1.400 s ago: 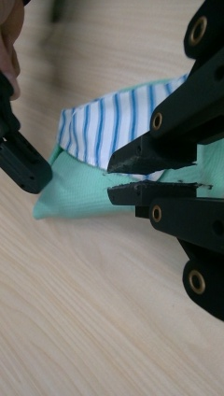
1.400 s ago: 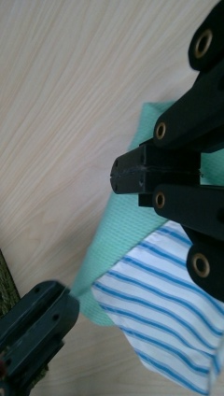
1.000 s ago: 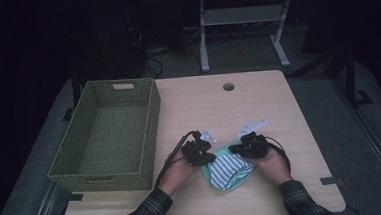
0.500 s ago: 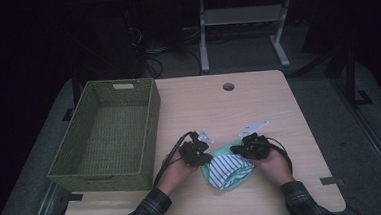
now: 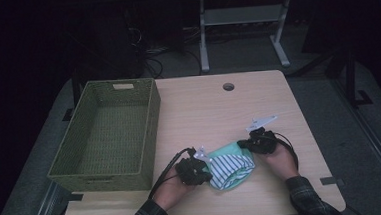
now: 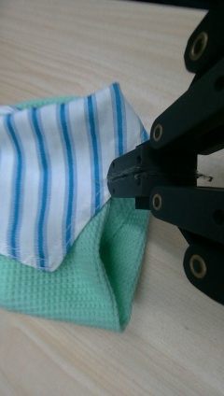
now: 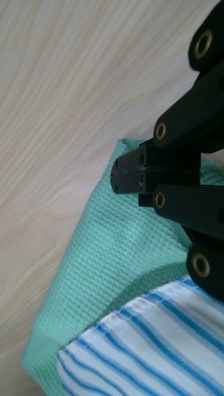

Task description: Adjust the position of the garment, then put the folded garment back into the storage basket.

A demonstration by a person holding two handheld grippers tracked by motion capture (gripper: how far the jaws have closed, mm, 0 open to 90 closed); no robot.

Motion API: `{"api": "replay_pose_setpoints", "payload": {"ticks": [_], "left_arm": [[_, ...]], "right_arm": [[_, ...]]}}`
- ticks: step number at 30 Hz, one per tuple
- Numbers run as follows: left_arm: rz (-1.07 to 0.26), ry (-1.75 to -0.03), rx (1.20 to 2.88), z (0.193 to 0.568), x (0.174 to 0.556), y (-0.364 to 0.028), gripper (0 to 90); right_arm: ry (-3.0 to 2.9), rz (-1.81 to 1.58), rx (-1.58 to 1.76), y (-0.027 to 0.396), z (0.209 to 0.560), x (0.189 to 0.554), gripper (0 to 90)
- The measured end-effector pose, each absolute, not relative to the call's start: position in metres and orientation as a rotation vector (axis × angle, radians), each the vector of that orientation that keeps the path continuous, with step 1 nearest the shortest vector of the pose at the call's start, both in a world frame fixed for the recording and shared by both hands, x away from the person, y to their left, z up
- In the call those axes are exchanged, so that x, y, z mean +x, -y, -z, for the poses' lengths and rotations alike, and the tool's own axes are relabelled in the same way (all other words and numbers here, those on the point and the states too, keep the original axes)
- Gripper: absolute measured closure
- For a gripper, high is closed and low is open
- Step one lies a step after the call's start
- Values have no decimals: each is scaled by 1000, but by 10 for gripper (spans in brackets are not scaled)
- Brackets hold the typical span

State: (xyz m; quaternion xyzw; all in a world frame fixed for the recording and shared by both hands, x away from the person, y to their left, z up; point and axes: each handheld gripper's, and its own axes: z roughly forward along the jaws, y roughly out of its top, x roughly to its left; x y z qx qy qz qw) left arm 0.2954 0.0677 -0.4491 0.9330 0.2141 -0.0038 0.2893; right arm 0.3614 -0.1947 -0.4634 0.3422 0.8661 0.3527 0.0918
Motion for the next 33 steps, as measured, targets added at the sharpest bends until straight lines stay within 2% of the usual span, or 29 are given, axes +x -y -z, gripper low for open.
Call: {"api": "replay_pose_setpoints", "payload": {"ticks": [16, 24, 33], "left_arm": [[-145, -677, 2491, 451, 351, -62, 893], [-164, -695, 2471, 452, 380, -53, 894], [-157, -718, 2430, 453, 393, -47, 894]], "right_arm": [[-2591, -999, 1017, 216, 462, 330, 899], [-2626, -1015, 979, 215, 462, 310, 899], [-2670, -1036, 917, 208, 463, 290, 899]]}}
